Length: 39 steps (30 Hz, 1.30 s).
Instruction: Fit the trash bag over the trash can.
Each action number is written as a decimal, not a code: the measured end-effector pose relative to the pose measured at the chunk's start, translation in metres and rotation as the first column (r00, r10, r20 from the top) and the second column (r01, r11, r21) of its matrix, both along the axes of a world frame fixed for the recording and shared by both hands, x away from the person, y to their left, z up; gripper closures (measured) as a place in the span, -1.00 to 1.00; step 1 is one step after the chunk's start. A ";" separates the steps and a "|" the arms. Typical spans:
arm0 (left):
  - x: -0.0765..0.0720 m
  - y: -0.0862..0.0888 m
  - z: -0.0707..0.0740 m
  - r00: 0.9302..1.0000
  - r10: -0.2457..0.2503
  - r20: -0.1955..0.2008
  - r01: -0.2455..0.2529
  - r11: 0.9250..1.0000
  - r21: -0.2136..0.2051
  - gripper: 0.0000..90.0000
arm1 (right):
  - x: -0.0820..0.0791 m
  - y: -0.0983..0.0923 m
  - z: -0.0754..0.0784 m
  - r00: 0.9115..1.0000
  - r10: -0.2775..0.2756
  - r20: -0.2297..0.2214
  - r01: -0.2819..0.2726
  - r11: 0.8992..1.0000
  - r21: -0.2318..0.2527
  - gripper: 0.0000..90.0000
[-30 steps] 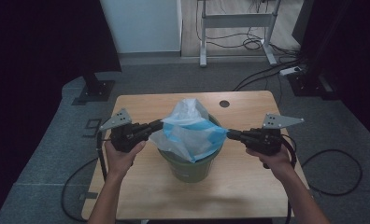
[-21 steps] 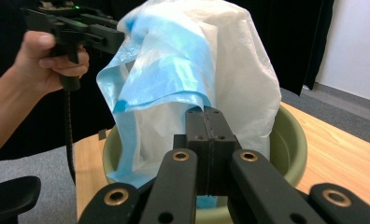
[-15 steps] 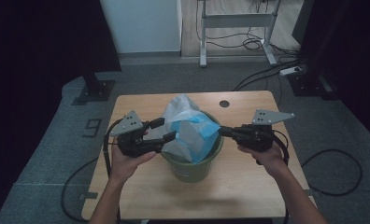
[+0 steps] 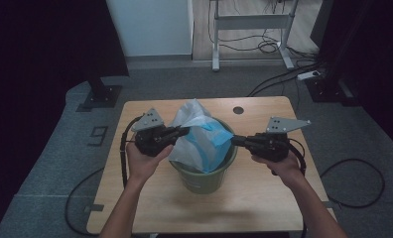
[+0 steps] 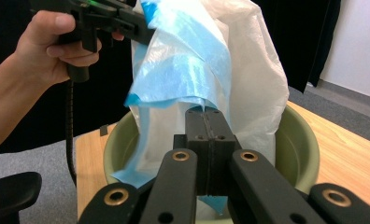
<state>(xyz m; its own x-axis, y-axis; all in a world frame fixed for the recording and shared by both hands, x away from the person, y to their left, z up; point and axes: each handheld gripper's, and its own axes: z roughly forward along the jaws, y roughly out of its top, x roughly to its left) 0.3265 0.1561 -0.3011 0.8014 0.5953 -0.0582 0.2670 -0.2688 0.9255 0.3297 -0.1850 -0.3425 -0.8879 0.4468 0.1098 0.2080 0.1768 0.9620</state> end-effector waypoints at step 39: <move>-0.035 0.069 -0.040 0.995 0.043 -0.087 -0.052 0.994 -0.098 0.22 | -0.015 -0.039 -0.025 0.999 -0.050 -0.002 0.050 0.998 -0.027 0.98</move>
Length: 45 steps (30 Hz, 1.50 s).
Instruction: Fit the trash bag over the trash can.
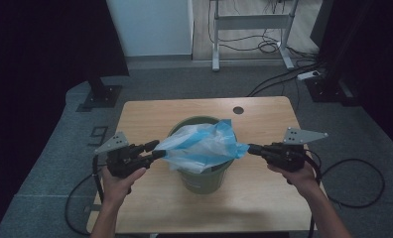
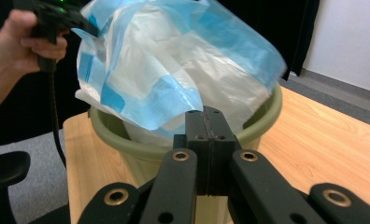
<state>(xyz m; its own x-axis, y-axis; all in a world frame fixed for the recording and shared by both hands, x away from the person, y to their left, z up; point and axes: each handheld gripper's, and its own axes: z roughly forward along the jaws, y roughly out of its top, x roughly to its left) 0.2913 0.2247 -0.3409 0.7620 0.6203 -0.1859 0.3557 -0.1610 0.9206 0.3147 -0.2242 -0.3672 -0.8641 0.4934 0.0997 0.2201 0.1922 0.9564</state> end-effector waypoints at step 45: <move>0.034 -0.071 0.025 0.994 -0.106 -0.007 0.106 0.988 0.115 0.99 | -0.014 0.032 0.035 1.000 -0.006 0.000 0.006 1.000 0.022 0.04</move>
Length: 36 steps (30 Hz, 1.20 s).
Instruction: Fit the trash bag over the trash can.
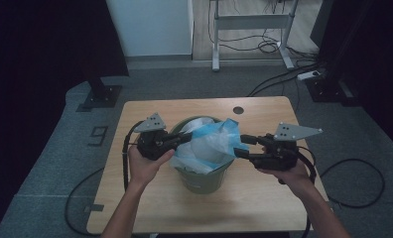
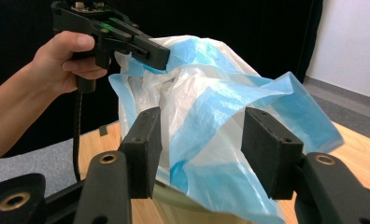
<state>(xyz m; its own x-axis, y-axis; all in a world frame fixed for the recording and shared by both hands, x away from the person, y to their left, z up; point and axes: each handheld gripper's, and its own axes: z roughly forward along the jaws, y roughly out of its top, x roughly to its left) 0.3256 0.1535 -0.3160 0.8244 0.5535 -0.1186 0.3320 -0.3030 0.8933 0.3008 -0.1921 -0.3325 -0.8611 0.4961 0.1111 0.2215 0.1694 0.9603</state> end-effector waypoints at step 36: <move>-0.008 0.078 -0.002 0.999 0.039 -0.025 -0.043 0.982 -0.183 1.00 | 0.039 -0.027 -0.002 0.976 -0.214 -0.037 0.216 0.975 0.048 0.98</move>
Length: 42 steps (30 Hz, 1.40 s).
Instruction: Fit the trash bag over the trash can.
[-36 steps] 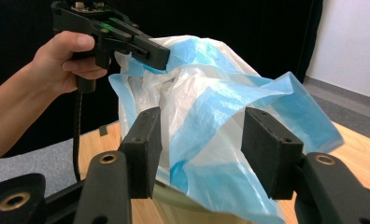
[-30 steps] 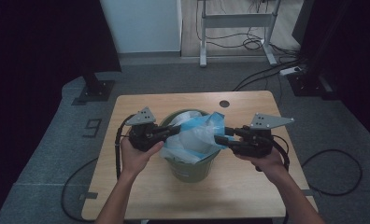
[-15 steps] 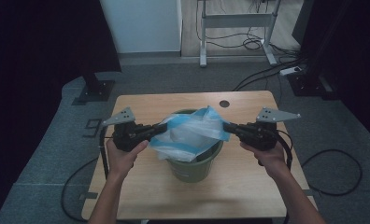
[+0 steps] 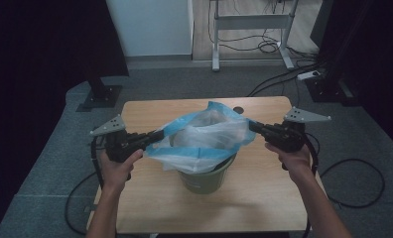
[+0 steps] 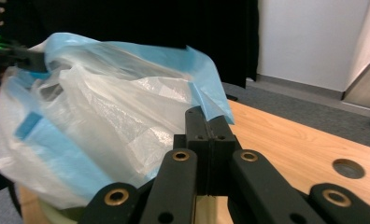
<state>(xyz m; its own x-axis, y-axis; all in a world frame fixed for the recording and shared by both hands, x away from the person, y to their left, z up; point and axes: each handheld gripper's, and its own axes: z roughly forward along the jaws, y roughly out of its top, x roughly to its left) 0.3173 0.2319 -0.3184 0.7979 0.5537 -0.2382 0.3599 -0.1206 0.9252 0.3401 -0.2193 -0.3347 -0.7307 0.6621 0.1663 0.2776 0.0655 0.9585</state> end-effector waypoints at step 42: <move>0.021 0.000 -0.065 0.991 0.020 -0.134 -0.014 0.999 0.048 0.97 | 0.038 0.008 -0.074 0.985 -0.084 -0.148 0.065 0.990 -0.127 0.98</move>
